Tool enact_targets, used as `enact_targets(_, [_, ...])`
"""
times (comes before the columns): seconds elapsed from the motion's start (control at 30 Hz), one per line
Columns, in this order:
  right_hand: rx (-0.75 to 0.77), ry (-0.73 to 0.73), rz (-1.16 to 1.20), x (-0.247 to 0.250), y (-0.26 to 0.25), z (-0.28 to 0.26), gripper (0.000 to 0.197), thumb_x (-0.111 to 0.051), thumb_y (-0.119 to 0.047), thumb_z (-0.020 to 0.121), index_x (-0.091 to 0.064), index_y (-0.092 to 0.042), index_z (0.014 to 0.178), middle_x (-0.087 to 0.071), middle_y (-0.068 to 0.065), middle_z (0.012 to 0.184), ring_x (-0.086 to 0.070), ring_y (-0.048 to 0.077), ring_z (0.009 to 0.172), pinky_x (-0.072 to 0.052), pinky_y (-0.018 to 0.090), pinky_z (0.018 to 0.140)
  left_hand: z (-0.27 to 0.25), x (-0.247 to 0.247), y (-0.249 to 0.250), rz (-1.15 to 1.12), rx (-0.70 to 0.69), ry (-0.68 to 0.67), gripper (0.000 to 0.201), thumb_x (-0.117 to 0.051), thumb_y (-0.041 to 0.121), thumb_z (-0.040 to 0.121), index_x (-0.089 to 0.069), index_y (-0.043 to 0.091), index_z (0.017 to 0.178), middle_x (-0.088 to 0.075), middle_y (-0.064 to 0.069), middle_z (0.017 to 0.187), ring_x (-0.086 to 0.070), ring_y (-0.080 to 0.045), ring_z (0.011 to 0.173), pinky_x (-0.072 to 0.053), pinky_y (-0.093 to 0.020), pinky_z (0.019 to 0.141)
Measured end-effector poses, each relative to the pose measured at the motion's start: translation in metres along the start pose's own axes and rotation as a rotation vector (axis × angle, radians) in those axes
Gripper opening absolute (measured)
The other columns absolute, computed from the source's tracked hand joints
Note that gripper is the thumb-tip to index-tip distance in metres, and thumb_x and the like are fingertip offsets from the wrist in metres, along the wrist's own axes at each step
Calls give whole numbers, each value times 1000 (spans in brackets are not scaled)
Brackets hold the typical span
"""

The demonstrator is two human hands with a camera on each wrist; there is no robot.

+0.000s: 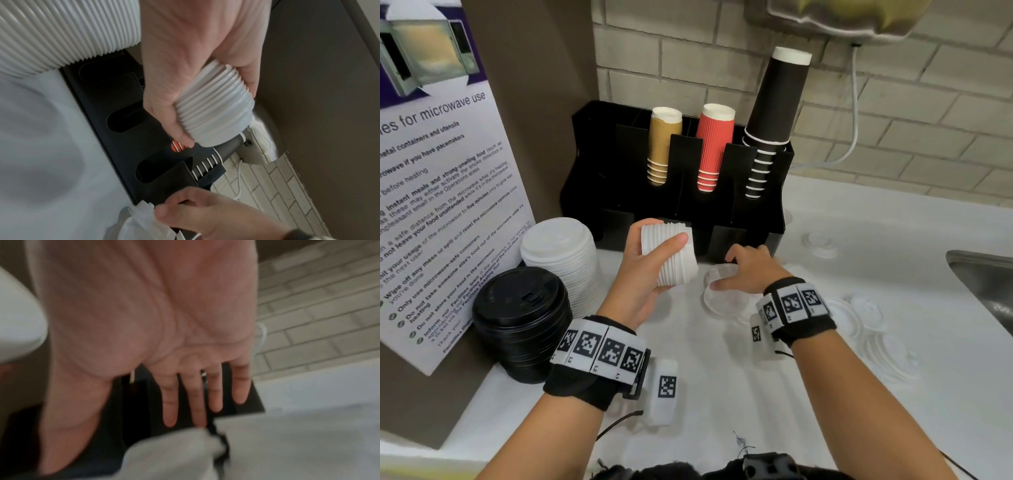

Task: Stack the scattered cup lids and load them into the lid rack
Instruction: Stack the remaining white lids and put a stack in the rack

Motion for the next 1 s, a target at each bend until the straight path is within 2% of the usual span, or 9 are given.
enact_targets(0.13, [-27,-76,-161,-10,-10,11,64,-55,-62,85,-40,-18,129,-52,8,129,-34,31,130,-30,47,105,-1,1,0,13,13,-8,60,-74,42,60,-50,35,115,-53,3,117,-55,-18,108,-54,-29,67])
enact_targets(0.23, [-34,-58,-94,-4,-9,9,61,-55,-56,88,-35,-20,134,-47,11,133,-33,32,129,-30,47,105,-1,4,-2,14,25,6,60,-74,42,60,-50,36,115,-54,4,115,-55,-18,107,-54,-30,68])
enact_targets(0.33, [18,17,412,10,-6,-9,58,-53,-53,91,-31,-26,138,-51,8,125,-45,28,121,-40,38,95,-1,6,-4,-1,41,24,59,-74,41,62,-50,34,116,-55,4,114,-56,-17,105,-54,-32,70])
enact_targets(0.43, [156,73,960,12,-16,-41,48,-51,-43,94,-35,-35,139,-62,-6,109,-59,17,107,-48,27,84,-2,2,-5,-17,30,30,59,-74,40,62,-50,33,116,-55,4,114,-57,-17,104,-55,-30,67])
enact_targets(0.5, [234,39,1229,3,-25,-57,40,-51,-31,97,-43,-36,136,-66,-6,108,-64,15,102,-55,30,83,-3,-4,-6,-30,16,15,59,-74,39,63,-50,32,115,-56,3,113,-58,-17,104,-55,-28,64])
enact_targets(0.57, [267,21,1365,-7,-31,-68,37,-50,-23,97,-49,-32,133,-65,0,113,-65,15,99,-55,30,82,-4,-9,-7,-22,9,-10,57,-75,40,62,-50,33,113,-56,2,114,-59,-19,105,-56,-29,65])
enact_targets(0.67, [262,77,1416,-15,-31,-78,37,-56,-20,95,-53,-30,130,-61,8,116,-63,19,103,-54,27,78,-6,-15,-7,39,3,-54,54,-75,41,63,-52,37,111,-56,2,116,-58,-21,108,-56,-30,67])
enact_targets(0.77, [257,158,1398,-18,-26,-83,39,-64,-19,90,-56,-31,126,-61,14,117,-63,24,106,-56,32,81,-8,-20,-9,78,2,-88,54,-76,40,63,-52,35,111,-57,2,115,-60,-22,108,-56,-30,66])
enact_targets(1.0, [292,217,1320,-15,-15,-92,46,-74,-25,82,-59,-35,124,-64,6,114,-67,18,98,-55,25,75,-15,-26,-11,110,37,-151,62,-76,39,63,-51,29,118,-57,-1,115,-62,-23,103,-55,-28,62])
Point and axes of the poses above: each hand's wrist, its own z-axis towards the middle knuckle, its own x-axis out of the back of the hand, y = z × x, the point moved 1 cm from there along z, towards the middle knuckle
